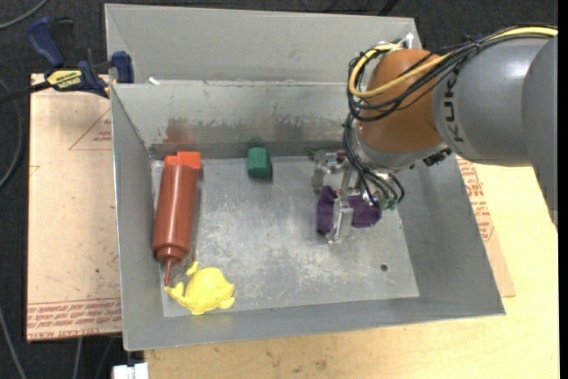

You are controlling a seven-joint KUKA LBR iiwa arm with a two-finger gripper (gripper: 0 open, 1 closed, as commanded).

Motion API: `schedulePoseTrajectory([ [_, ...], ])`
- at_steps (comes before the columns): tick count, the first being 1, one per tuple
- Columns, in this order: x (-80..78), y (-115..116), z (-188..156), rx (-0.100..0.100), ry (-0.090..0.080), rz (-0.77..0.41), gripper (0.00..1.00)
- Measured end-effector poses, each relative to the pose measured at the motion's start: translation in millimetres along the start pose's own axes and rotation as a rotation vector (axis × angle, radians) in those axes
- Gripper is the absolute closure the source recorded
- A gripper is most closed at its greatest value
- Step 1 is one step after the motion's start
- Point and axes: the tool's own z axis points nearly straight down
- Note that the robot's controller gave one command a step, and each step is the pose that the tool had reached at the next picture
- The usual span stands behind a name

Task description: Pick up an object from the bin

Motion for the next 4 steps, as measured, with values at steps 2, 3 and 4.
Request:
schedulePoseTrajectory([
  [2, 2.0, -37.7, 3.6, 0.002, 0.000, 0.228, 1.00],
  [3, 4.2, -34.1, -96.2, 0.002, -0.003, 0.188, 1.00],
  [4, 4.2, -34.1, -96.2, 0.001, -0.003, 0.188, 1.00],
])
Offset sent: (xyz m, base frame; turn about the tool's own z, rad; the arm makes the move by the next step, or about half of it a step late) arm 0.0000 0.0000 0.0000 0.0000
